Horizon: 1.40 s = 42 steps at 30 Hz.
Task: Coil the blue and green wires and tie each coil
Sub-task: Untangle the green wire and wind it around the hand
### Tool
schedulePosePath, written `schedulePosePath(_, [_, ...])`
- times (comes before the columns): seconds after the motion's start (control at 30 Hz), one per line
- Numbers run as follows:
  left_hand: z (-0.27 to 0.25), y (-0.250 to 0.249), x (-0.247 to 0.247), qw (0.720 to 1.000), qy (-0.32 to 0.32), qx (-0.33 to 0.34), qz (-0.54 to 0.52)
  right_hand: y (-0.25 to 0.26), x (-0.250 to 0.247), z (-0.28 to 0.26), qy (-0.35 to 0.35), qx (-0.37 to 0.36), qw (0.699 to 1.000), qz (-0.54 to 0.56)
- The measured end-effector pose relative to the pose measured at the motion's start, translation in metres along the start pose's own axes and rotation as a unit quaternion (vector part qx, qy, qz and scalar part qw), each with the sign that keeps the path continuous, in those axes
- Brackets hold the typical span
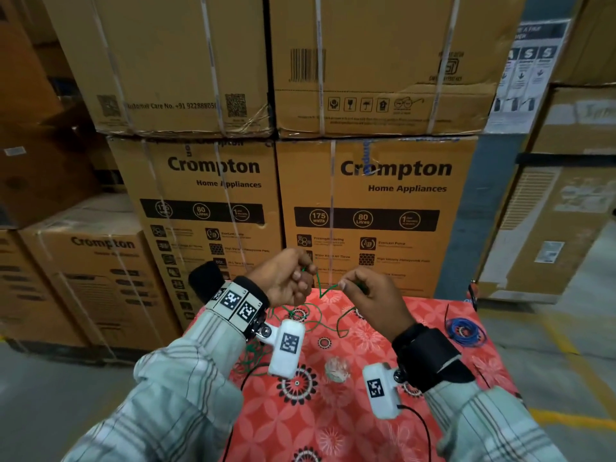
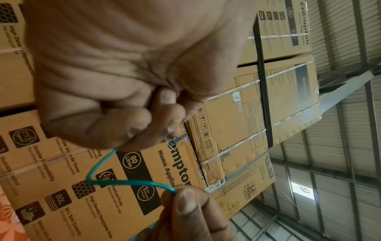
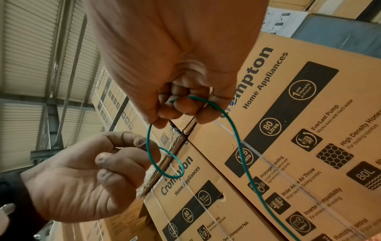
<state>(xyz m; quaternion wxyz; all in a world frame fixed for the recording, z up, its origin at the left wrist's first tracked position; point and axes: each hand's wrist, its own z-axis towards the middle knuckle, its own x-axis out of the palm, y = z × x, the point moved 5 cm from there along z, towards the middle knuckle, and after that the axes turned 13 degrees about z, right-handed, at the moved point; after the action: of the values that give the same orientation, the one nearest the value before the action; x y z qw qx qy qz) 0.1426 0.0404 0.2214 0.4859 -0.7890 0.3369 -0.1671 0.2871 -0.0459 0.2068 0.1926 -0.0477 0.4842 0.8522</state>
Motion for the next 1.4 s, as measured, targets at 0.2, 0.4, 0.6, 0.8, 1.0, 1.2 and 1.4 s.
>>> schedulePosePath(0.2, [0.004,0.004,-0.018,0.995,-0.053,0.088,0.021,0.002,0.007,0.006,-0.002,0.003,1.000,0.016])
schedulePosePath(0.4, [-0.010,-0.020,-0.069,0.951,-0.176,0.236,-0.095,-0.030,0.011,-0.001,0.021,0.053,0.997,0.046])
schedulePosePath(0.6, [-0.016,-0.019,-0.109,0.906,-0.275,0.268,-0.179,-0.065,0.011,-0.010,0.020,0.082,0.995,0.048])
schedulePosePath(0.8, [0.001,-0.014,-0.089,0.941,-0.196,0.251,-0.116,-0.050,0.023,-0.001,0.055,0.010,0.998,-0.031])
schedulePosePath(1.0, [0.019,0.001,-0.051,0.959,-0.096,0.231,-0.130,0.002,0.034,0.027,0.068,-0.114,0.986,-0.105])
schedulePosePath(1.2, [0.032,0.021,-0.019,0.965,-0.040,0.224,-0.128,0.011,0.030,0.040,0.031,-0.165,0.969,-0.180])
schedulePosePath(1.4, [0.037,0.032,-0.008,0.977,-0.030,0.191,-0.095,-0.006,0.015,0.047,-0.001,-0.134,0.965,-0.227])
